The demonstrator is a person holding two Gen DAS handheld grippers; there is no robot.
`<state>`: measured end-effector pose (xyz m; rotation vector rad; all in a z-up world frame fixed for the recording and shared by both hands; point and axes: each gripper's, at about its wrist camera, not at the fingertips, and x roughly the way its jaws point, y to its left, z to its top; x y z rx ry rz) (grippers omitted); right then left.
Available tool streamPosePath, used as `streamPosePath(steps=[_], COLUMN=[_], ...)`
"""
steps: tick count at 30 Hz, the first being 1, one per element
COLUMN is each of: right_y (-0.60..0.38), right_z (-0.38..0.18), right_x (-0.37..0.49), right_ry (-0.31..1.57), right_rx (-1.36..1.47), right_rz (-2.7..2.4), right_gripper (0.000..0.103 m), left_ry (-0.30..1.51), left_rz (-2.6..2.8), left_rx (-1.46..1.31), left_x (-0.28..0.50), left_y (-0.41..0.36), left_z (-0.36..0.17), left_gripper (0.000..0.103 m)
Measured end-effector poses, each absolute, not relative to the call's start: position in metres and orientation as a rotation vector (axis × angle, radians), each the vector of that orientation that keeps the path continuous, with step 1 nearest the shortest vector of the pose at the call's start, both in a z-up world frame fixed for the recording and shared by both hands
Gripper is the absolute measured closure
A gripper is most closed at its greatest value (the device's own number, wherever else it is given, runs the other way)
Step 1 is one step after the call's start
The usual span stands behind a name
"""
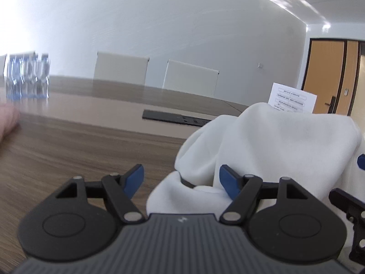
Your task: Fold clothes
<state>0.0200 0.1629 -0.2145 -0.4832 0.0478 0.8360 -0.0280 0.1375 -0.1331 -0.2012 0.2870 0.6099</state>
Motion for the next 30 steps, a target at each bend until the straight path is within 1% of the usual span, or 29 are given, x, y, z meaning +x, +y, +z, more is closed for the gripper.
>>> streamPosePath(steps=[5, 9, 16, 17, 23, 26, 28, 29, 30], right_y=[0.163, 0.162, 0.168, 0.17, 0.188, 0.197, 0.203, 0.206, 0.209], right_z=[-0.211, -0.209, -0.204, -0.205, -0.222, -0.229, -0.232, -0.234, -0.236], right_x=[0.02, 0.024, 0.04, 0.042, 0.051, 0.053, 0.055, 0.056, 0.057], right_ry=[0.071, 0.072, 0.075, 0.078, 0.05, 0.03, 0.028, 0.028, 0.028], right_rx=[-0.479, -0.507, -0.579, -0.587, -0.679, -0.73, -0.756, -0.769, -0.779], right_rz=[0.834, 0.813, 0.794, 0.796, 0.766, 0.749, 0.757, 0.758, 0.752], right_gripper=[0.025, 0.023, 0.02, 0.02, 0.019, 0.022, 0.033, 0.055, 0.086], left_ry=[0.418, 0.476, 0.466, 0.463, 0.412, 0.387, 0.378, 0.376, 0.373], left_rz=[0.646, 0.674, 0.781, 0.795, 0.921, 0.949, 0.955, 0.956, 0.957], left_rx=[0.178, 0.385, 0.933, 1.01, 1.189, 1.262, 1.289, 1.296, 1.303], left_x=[-0.008, -0.003, 0.012, 0.014, 0.022, 0.018, 0.016, 0.016, 0.016], left_y=[0.102, 0.085, 0.06, 0.056, 0.056, 0.048, 0.044, 0.041, 0.039], left_z=[-0.127, -0.13, -0.17, -0.177, -0.201, -0.212, -0.217, -0.219, -0.22], left_gripper=[0.032, 0.032, 0.031, 0.029, 0.029, 0.029, 0.029, 0.029, 0.029])
